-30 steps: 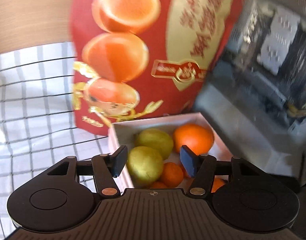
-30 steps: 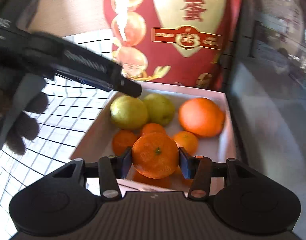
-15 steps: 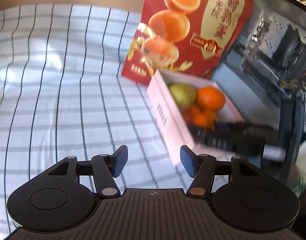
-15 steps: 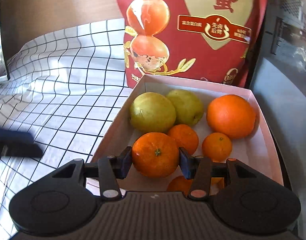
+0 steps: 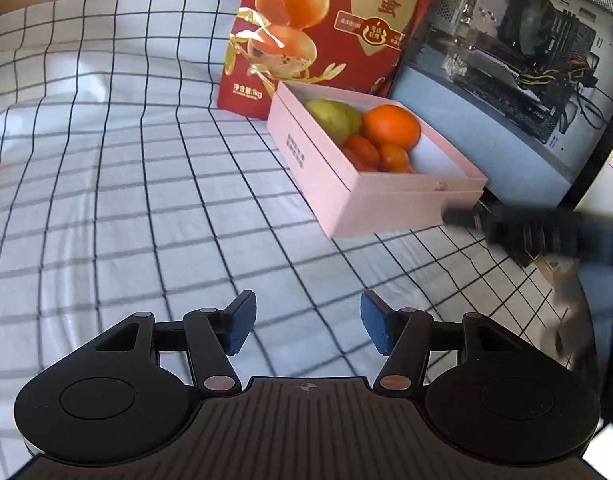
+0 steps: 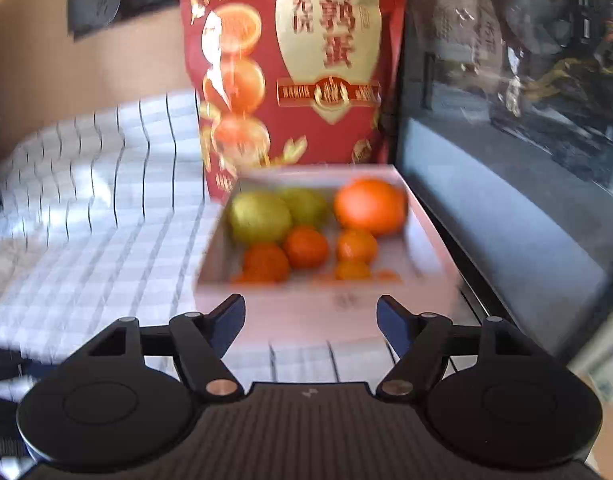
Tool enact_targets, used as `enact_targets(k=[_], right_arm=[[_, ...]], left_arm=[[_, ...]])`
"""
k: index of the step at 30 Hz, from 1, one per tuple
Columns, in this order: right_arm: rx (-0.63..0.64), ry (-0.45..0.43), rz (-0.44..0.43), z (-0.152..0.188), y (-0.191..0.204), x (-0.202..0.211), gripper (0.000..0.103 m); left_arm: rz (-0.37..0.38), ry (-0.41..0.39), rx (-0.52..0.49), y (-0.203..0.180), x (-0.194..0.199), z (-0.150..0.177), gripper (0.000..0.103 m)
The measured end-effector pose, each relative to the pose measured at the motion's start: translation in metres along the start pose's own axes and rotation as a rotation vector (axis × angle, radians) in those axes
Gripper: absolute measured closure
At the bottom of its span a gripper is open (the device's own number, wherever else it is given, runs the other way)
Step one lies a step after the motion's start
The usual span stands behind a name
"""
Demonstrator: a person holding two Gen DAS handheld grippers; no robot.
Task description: Organize fruits
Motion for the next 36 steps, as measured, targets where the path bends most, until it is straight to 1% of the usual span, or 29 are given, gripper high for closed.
enact_targets(k=[3, 5, 7, 8, 9, 10, 11, 13, 14, 16, 18, 19, 22, 31, 36], right_arm=[[0.028, 0.060, 0.008, 0.029, -0.010, 0.005, 0.030], [0.016, 0.088, -0.017, 0.047, -0.020, 0.005, 0.030], [-0.011, 0.105, -0.055, 0.062, -0.032, 0.002, 0.030], [-0.033, 0.129, -0.062, 0.070, -0.037, -0.001, 0.030], [-0.054, 0.149, -0.080, 0.076, -0.040, -0.004, 0.028], [-0.050, 0.114, -0.098, 0.078, -0.042, -0.003, 0.025], [-0.032, 0.092, -0.104, 0.079, -0.042, -0.003, 0.024], [0.015, 0.088, -0.115, 0.080, -0.040, -0.006, 0.021], [0.046, 0.084, -0.103, 0.081, -0.038, -0.008, 0.021], [0.096, 0.062, -0.063, 0.082, -0.037, -0.009, 0.015], [0.080, 0.049, -0.064, 0.083, -0.039, -0.009, 0.015], [0.066, 0.043, -0.072, 0.083, -0.040, -0.010, 0.012], [0.061, 0.052, -0.056, 0.082, -0.043, -0.014, 0.008], [0.073, 0.037, -0.085, 0.083, -0.047, -0.017, 0.003], [0.075, 0.032, -0.087, 0.084, -0.046, -0.016, 0.002]], left_arm=[[-0.049, -0.020, 0.018, -0.017, -0.002, 0.016, 0.040], [-0.094, -0.044, 0.016, -0.028, -0.007, 0.028, 0.040], [-0.168, -0.093, 0.015, -0.038, -0.009, 0.036, 0.039], [-0.192, -0.114, 0.021, -0.042, -0.009, 0.039, 0.039], [-0.216, -0.132, 0.024, -0.046, -0.010, 0.040, 0.038], [-0.244, -0.147, 0.020, -0.049, -0.012, 0.041, 0.038], [-0.270, -0.159, 0.009, -0.052, -0.015, 0.043, 0.038], [-0.327, -0.174, -0.018, -0.058, -0.020, 0.044, 0.037], [-0.351, -0.182, -0.029, -0.061, -0.022, 0.045, 0.037], [-0.357, -0.189, -0.021, -0.066, -0.024, 0.046, 0.037], [-0.368, -0.193, -0.013, -0.067, -0.024, 0.046, 0.038], [-0.368, -0.195, -0.007, -0.068, -0.024, 0.046, 0.039], [-0.364, -0.198, -0.011, -0.068, -0.023, 0.048, 0.039], [-0.362, -0.203, -0.015, -0.069, -0.022, 0.049, 0.039], [-0.361, -0.204, -0.015, -0.068, -0.021, 0.049, 0.039]])
Point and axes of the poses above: each gripper's, at about its wrist camera, not at the fingertips, and x roughly against the way its jaws point, y to its left, z to its underside, the point moved 6 cm from there along -x, roughly the way its jaws point, and after that the axes turned 8 degrees about x, right-handed, at the moved point
